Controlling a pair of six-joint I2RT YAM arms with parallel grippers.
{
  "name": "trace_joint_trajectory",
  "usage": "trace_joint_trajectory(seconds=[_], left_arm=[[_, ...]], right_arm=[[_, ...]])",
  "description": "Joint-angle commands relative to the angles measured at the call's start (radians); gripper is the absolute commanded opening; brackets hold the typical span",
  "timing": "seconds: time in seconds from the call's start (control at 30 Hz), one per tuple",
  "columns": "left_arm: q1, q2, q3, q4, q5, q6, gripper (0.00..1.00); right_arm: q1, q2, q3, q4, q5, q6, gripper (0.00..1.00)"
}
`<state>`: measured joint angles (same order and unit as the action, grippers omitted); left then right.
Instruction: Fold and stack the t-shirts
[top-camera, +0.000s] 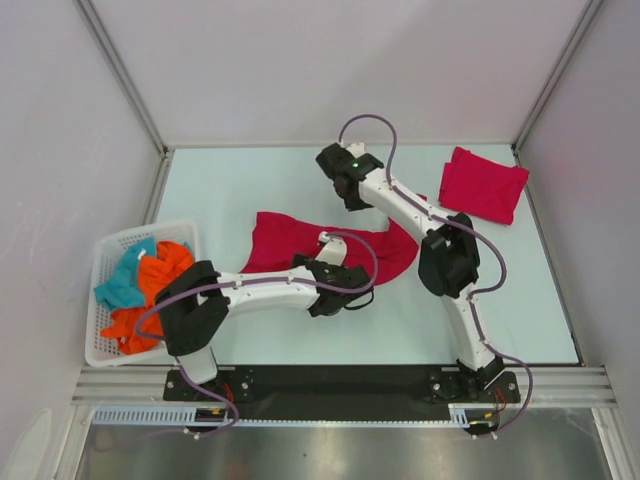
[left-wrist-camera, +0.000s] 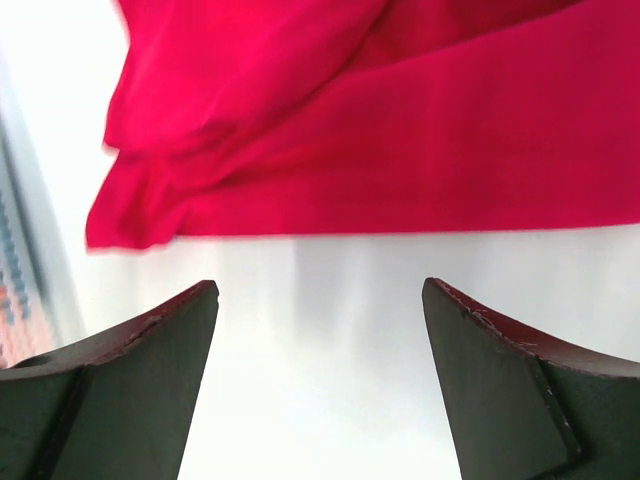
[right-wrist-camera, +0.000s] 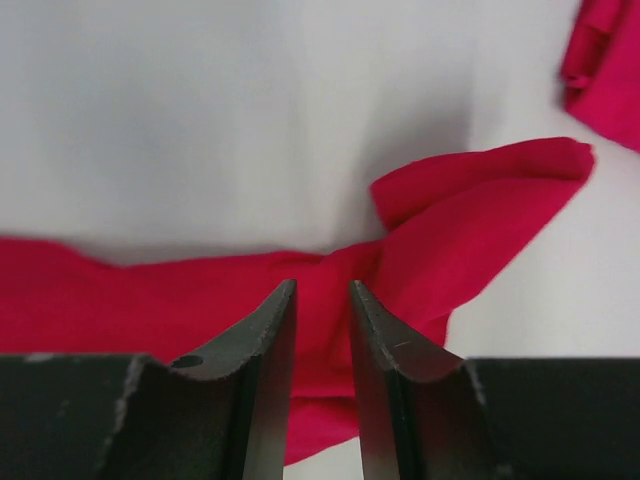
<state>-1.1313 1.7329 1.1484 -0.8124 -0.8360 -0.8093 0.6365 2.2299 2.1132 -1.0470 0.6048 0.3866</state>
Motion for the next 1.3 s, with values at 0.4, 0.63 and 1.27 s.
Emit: trace_joint_trajectory(seconds=[0.4, 0.63, 1.27], left_arm=[[-0.002, -0.082, -0.044, -0.281, 0.074, -0.458, 0.89], [-0.122, -0.116, -0.098, -0.333, 0.115, -0.560, 0.89], [-0.171, -0.424, -0.139, -0.495, 0.063, -0.628, 0.86]], right_arm=[[0.247, 0.059, 0.203, 0.015, -0.276, -0.137, 0.33], [0.270, 0.129, 0.277, 0.067, -0.440, -0.169, 0.33], [0.197, 0.315, 0.390, 0.189, -0.622, -0.158, 0.34]])
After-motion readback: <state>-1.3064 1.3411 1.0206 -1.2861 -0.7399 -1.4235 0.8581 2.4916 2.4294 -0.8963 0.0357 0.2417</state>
